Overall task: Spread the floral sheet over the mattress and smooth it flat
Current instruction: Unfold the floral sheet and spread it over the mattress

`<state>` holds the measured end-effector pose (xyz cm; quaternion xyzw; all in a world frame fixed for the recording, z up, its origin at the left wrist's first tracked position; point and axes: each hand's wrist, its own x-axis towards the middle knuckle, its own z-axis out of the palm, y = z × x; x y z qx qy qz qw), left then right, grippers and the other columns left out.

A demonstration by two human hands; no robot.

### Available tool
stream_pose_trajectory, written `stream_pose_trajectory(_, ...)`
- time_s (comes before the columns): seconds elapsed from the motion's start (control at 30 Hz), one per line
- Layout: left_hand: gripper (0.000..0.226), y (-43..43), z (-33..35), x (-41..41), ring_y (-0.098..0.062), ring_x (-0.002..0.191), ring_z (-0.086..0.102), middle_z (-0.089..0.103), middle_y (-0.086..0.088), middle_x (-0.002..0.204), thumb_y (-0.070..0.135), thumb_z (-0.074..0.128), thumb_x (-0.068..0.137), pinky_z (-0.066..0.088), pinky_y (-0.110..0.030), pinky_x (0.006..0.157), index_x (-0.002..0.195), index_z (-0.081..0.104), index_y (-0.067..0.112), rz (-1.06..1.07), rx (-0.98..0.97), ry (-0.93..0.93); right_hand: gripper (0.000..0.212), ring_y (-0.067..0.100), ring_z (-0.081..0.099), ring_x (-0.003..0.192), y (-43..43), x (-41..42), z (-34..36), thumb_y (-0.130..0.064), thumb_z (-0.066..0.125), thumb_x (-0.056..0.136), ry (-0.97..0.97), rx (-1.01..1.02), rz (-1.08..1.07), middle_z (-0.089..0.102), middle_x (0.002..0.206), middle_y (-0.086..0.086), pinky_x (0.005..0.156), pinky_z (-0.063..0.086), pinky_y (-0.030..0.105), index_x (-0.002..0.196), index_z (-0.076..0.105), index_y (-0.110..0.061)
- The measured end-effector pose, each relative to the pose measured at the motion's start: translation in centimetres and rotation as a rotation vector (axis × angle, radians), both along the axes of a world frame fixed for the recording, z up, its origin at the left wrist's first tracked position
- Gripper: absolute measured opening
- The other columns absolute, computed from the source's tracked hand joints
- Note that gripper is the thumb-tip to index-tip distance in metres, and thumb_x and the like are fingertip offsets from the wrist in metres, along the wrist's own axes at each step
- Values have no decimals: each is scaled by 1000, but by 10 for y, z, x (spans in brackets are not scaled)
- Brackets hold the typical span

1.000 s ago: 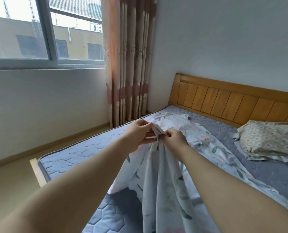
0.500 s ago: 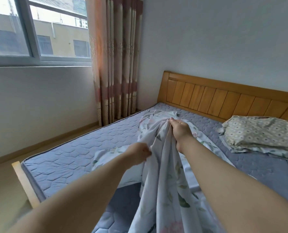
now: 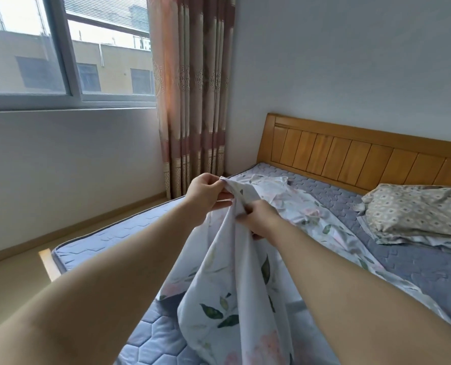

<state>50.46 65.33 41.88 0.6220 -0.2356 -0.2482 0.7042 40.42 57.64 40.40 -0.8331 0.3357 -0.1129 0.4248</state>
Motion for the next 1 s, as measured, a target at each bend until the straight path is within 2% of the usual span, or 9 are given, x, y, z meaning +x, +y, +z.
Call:
stream_pose_trajectory(0.17,31,22,-22,1,-19,103,52,51,0,117,8,63,89,45,-32,85,113,48,19,-249,377,-239,26,22,53,83,-10,8,7,-29,45,99,-303,221,-166,54,81,8,74,47,31,86,56,-10)
stream_pose_trajectory(0.27,58,27,-34,-14,-22,121,50,52,-1,130,19,71,83,42,-37,103,134,43,19,-516,680,-352,39,29,59,103,-7,14,12,-34,42,98,-392,385,-179,63,106,17,95,48,36,108,61,-1)
stream_pose_trajectory(0.33,40,21,-40,-22,-22,106,56,60,-7,114,22,65,88,46,-29,91,124,56,10,-429,785,-601,44,31,59,110,-5,13,12,-35,43,97,-433,439,-187,62,116,18,102,46,42,118,59,-1)
stream_pose_trajectory(0.43,17,20,-42,-20,-21,82,50,55,-7,86,23,55,93,37,-26,63,84,65,11,-153,772,-707,32,22,55,78,-11,5,10,-28,42,99,-501,366,-287,56,82,9,74,45,30,82,58,-7)
stream_pose_trajectory(0.5,19,24,-38,-14,-20,80,47,53,-5,85,22,56,93,34,-24,58,85,66,9,-26,708,-709,29,21,48,76,-19,-3,10,-24,43,99,-433,179,-397,50,75,4,68,37,26,74,50,-9)
stream_pose_trajectory(0.67,24,29,-25,-16,-21,75,50,54,-3,88,30,59,92,39,-24,66,97,69,8,107,601,-648,15,27,53,99,-14,-12,5,-15,54,87,-237,-105,-523,50,106,7,86,49,35,94,41,-19)
stream_pose_trajectory(0.87,33,18,-24,-16,-20,55,49,51,-3,62,28,54,95,40,-23,50,65,54,15,49,553,-448,24,15,51,73,30,-17,-12,-31,68,82,-80,-6,32,48,73,-4,64,44,26,87,49,-17)
stream_pose_trajectory(0.93,36,15,-26,-12,-23,59,52,52,-6,63,24,54,95,49,-27,56,61,52,14,33,465,-317,31,10,49,65,42,-18,-24,-31,72,79,10,89,79,49,73,-4,55,41,22,97,53,-16)
stream_pose_trajectory(1.0,36,14,-26,-9,-19,54,52,52,-6,62,20,53,95,52,-24,50,61,52,12,-5,390,-219,22,15,48,61,51,-20,-35,-28,71,79,122,-21,9,49,66,-2,54,41,24,76,54,-15)
